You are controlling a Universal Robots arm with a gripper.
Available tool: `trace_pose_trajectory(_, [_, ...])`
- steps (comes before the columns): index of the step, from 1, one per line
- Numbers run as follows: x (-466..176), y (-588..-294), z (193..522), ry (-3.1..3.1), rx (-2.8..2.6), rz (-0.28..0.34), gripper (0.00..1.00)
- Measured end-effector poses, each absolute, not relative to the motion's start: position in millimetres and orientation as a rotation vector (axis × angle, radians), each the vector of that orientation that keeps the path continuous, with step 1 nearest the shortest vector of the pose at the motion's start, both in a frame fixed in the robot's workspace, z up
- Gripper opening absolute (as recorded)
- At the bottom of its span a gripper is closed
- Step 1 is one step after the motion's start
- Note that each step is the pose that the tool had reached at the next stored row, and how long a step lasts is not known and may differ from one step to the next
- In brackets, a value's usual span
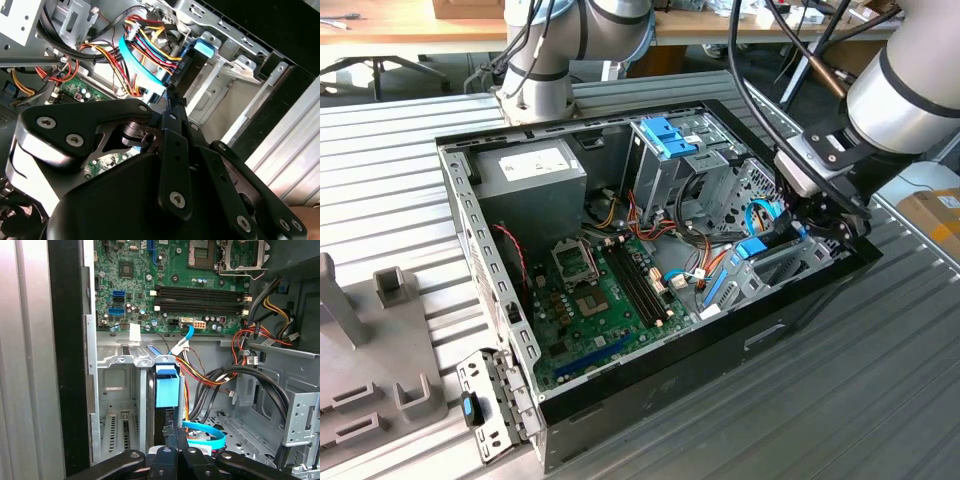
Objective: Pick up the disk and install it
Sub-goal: 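Insert the first disk wire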
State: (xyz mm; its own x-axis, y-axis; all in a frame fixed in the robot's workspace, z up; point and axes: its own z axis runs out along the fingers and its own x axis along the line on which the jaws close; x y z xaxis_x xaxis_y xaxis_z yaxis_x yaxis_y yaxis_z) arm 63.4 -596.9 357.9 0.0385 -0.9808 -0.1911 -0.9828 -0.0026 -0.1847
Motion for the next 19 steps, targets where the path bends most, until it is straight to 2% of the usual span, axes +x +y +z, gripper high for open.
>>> trace_pose_trajectory(19, [63.7, -598.4, 350.3, 1.960, -2.100, 0.020, 0.11])
